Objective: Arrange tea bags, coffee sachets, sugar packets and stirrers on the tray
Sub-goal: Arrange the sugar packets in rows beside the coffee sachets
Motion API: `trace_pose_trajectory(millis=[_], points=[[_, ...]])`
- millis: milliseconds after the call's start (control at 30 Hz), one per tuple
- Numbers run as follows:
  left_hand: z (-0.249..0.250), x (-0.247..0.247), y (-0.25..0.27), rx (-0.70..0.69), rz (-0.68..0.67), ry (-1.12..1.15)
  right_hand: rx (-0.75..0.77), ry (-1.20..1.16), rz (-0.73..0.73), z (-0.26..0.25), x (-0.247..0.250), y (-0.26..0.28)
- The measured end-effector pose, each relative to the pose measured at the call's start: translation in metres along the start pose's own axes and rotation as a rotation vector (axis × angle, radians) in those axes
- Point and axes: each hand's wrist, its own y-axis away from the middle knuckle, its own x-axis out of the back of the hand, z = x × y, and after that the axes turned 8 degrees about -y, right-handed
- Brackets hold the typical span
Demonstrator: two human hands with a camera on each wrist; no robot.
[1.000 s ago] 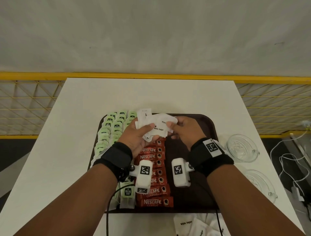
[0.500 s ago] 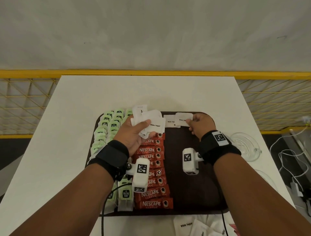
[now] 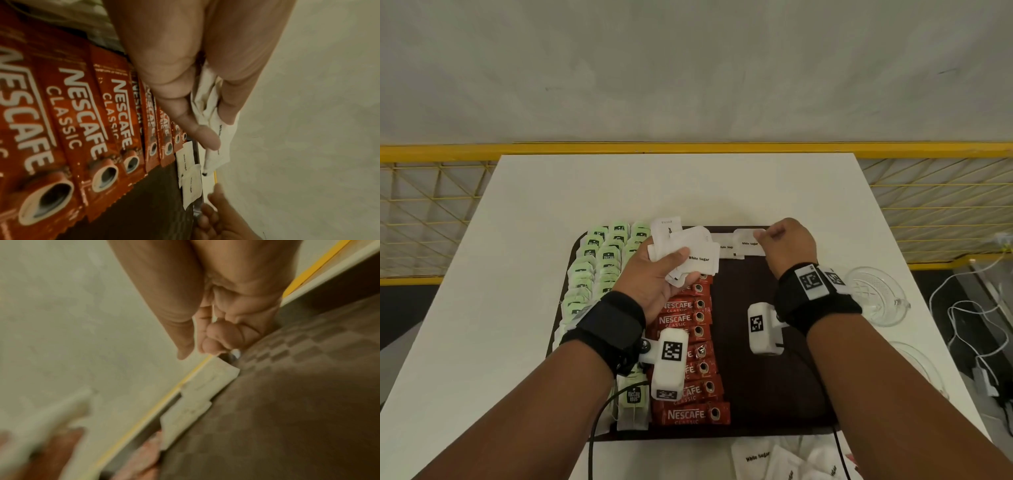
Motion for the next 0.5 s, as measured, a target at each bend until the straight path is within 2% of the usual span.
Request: trace_pose_trajectory(millis=[33, 133, 167, 267, 400, 500], points=[[0.0, -0.002, 0.0, -0.002, 0.007, 0.003, 0.016, -0.038, -0.074, -0.009, 0.003, 0.008], [0.0, -0.007, 0.002, -0.006, 0.005, 0.013, -0.029, -0.213, -0.436, -0.03, 0.005, 0.036], [0.0, -0.009, 0.002, -0.01, -0.001, 0.014, -0.018, -0.232, -0.502, -0.031, 0.004, 0.041], [0.001, -0.012, 0.004, -0.011, -0.009, 0.007, 0.011, -0.31, -0.475, -0.027, -0.001, 0.046], [0.004, -0.009, 0.004, -0.015, 0.045, 0.035, -0.055, -0.402, -0.395, -0.017, 0.001, 0.041], [0.008, -0.003, 0.004, -0.039, 0.08, 0.048, -0.107, -0.38, -0.305, -0.009, 0.002, 0.035]])
